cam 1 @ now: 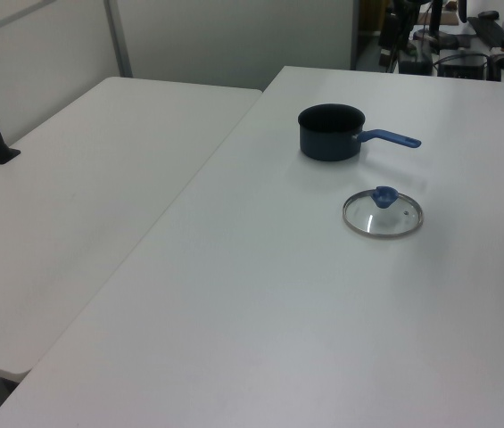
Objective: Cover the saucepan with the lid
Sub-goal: 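Move the gripper from rest toward the glass lid's blue knob, then lower the gripper onto the blue knob and close on it, then lift the glass lid and carry it over the black saucepan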
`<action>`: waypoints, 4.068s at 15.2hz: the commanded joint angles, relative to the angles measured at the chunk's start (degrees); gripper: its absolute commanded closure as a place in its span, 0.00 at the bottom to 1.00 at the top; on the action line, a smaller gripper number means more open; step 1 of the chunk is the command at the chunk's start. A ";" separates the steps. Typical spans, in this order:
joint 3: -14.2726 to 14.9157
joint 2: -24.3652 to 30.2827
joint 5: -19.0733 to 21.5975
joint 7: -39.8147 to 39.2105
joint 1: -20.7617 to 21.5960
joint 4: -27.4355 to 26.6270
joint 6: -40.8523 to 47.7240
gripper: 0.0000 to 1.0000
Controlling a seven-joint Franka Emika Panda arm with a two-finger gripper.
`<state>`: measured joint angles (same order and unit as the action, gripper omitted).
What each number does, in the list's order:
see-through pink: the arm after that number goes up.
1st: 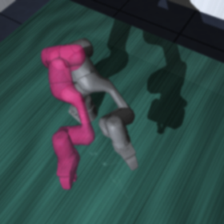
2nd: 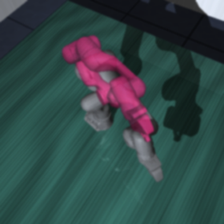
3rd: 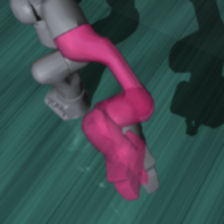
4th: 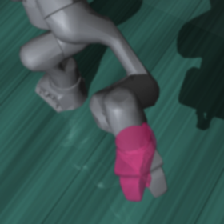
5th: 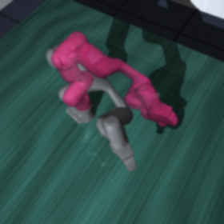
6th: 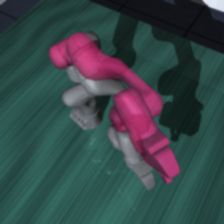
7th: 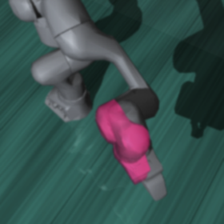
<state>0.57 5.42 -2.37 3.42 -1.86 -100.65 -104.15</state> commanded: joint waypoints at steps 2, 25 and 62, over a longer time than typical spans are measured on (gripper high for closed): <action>0.66 -0.06 1.05 -1.48 0.63 0.81 1.93 0.00; -3.65 -1.46 0.61 7.89 2.91 -25.11 -16.42 0.00; 4.61 -27.99 6.67 11.51 -4.38 24.17 -4.82 0.55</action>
<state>3.19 -13.28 3.61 10.98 -5.75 -87.06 -107.79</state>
